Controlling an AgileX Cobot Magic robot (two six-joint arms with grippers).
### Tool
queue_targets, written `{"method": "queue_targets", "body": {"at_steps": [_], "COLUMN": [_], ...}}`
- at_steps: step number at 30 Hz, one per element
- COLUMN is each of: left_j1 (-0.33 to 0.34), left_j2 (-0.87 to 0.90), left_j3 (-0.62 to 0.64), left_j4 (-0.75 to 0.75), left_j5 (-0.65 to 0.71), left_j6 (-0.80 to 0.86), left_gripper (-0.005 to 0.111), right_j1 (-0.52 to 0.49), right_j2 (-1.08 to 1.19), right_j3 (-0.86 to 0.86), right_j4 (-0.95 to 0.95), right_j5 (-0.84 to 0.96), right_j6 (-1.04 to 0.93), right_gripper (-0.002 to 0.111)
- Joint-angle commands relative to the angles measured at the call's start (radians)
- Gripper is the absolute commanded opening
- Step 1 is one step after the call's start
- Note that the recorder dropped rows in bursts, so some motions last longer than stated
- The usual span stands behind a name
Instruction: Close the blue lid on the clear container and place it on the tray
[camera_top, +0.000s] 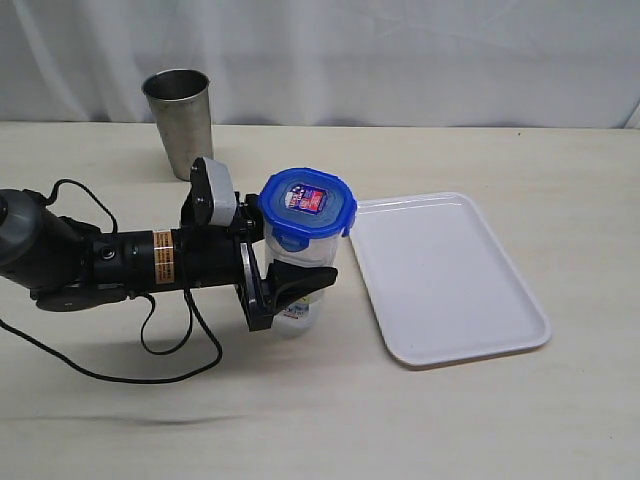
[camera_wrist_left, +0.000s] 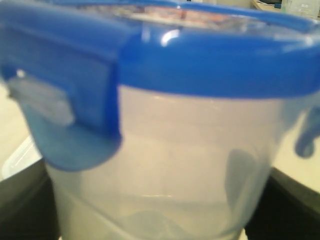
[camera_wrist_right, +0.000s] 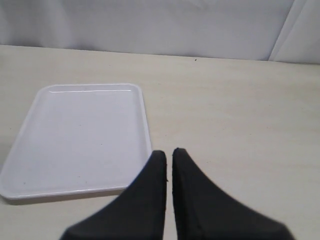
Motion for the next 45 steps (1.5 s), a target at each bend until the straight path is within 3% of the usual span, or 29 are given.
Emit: {"method": "queue_targets", "body": {"at_steps": [1, 21, 29, 38, 39, 42, 43, 45], "left_j1": [-0.003, -0.005, -0.084, -0.217, -0.253, -0.311, -0.346, -0.389], "left_j2": [-0.016, -0.016, -0.016, -0.016, -0.016, -0.016, -0.016, -0.016], "left_j3": [-0.004, -0.025, -0.172, -0.447, -0.502, -0.573, -0.605, -0.626], "left_j4": [-0.012, -0.088, -0.127, -0.128, -0.121, -0.119, -0.119, -0.119], "left_j5": [-0.038, -0.038, -0.038, 0.539, 0.683, 0.904, 1.049, 1.209], "left_j6": [-0.005, -0.005, -0.035, -0.014, 0.050, 0.234, 0.389, 0.630], "left_gripper": [0.000, 0.000, 0.000, 0.000, 0.000, 0.000, 0.000, 0.000], "right_j1": [-0.004, -0.004, -0.004, -0.004, -0.004, -0.004, -0.004, -0.004], "right_j2": [-0.005, -0.005, -0.005, -0.005, -0.005, -0.005, -0.005, -0.005], "right_j3": [0.002, 0.002, 0.002, 0.002, 0.002, 0.002, 0.002, 0.002], "right_j4": [0.007, 0.007, 0.007, 0.007, 0.007, 0.007, 0.007, 0.007], "right_j5": [-0.014, -0.014, -0.014, -0.014, -0.014, -0.014, -0.014, -0.014], "right_j6": [0.063, 0.064, 0.064, 0.064, 0.064, 0.064, 0.064, 0.064], "right_gripper": [0.005, 0.005, 0.005, 0.005, 0.005, 0.005, 0.005, 0.005]}}
